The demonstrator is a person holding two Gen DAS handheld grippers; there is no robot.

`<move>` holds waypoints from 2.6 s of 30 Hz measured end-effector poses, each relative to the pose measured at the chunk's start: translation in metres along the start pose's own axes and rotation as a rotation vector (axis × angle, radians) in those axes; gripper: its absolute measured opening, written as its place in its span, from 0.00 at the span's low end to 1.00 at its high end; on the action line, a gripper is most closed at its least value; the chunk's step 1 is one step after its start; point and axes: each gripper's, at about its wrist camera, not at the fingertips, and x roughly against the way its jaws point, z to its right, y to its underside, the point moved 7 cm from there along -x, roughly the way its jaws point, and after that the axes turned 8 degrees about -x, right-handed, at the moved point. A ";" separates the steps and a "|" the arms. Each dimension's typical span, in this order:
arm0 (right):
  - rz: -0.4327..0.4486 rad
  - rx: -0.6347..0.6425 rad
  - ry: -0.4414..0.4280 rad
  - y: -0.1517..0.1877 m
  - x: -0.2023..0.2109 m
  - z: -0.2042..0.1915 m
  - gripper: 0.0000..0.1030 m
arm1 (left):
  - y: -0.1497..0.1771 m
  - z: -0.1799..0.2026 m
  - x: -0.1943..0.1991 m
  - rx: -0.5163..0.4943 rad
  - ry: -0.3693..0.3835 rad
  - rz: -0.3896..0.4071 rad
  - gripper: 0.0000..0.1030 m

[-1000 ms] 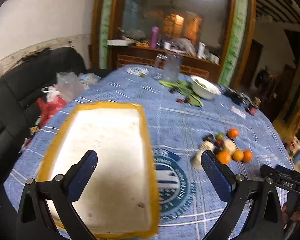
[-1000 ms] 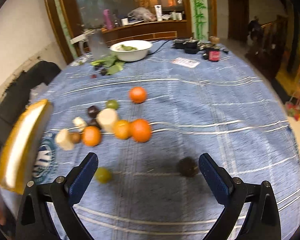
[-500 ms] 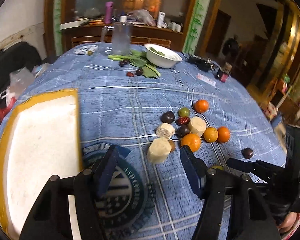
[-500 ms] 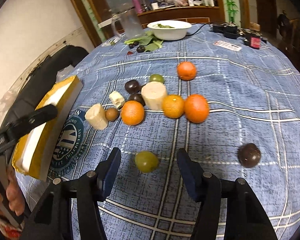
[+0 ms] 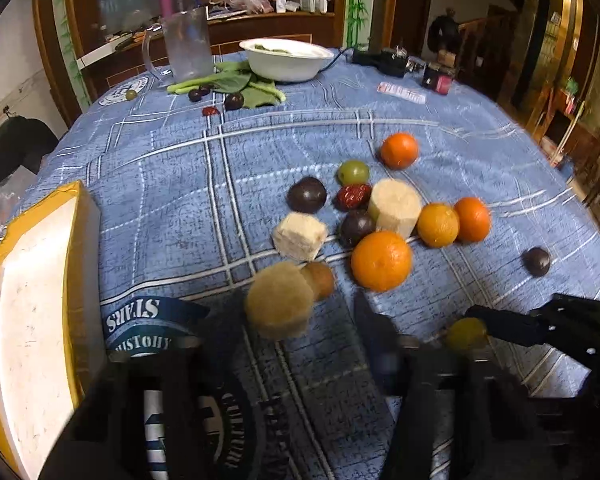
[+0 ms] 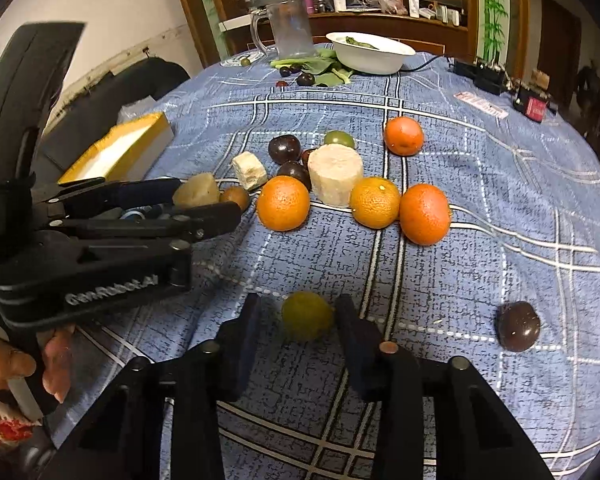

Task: Organize fruits
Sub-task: 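Grasp the tan round cake with the left tool while the right tool grasps the green lime, then carry both items over the yellow-rimmed tray and open both tools to release, then move both tools back to the fruit cluster toward two oranges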

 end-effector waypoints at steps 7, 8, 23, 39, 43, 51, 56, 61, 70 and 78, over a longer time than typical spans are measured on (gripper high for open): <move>0.008 -0.022 -0.006 0.001 0.006 0.002 0.26 | 0.006 -0.015 0.024 0.098 0.034 0.051 0.31; 0.014 -0.024 -0.012 0.001 0.010 0.000 0.26 | 0.007 -0.018 0.031 0.116 0.042 0.064 0.31; 0.052 0.103 -0.259 -0.023 0.051 -0.139 0.27 | 0.098 -0.173 0.135 0.452 -0.211 0.164 0.32; -0.106 0.253 -0.266 0.008 -0.039 -0.264 0.28 | 0.151 -0.218 0.123 0.571 -0.231 0.115 0.43; -0.090 0.231 -0.275 0.005 -0.033 -0.260 0.56 | 0.150 -0.217 0.133 0.592 -0.219 0.143 0.57; -0.015 0.149 -0.300 -0.009 0.004 -0.222 0.56 | 0.139 -0.207 0.152 0.612 -0.189 0.169 0.67; 0.061 0.053 -0.233 -0.012 0.037 -0.152 0.56 | 0.119 -0.182 0.162 0.551 -0.171 0.195 0.73; 0.115 -0.095 -0.093 -0.010 0.068 -0.048 0.58 | 0.095 -0.146 0.159 0.468 -0.117 0.207 0.75; 0.149 -0.302 0.077 0.005 0.097 0.100 0.58 | 0.063 -0.072 0.128 0.331 0.007 0.152 0.75; 0.135 -0.217 0.018 -0.032 0.055 0.081 0.58 | 0.034 -0.028 0.103 0.222 0.031 0.120 0.75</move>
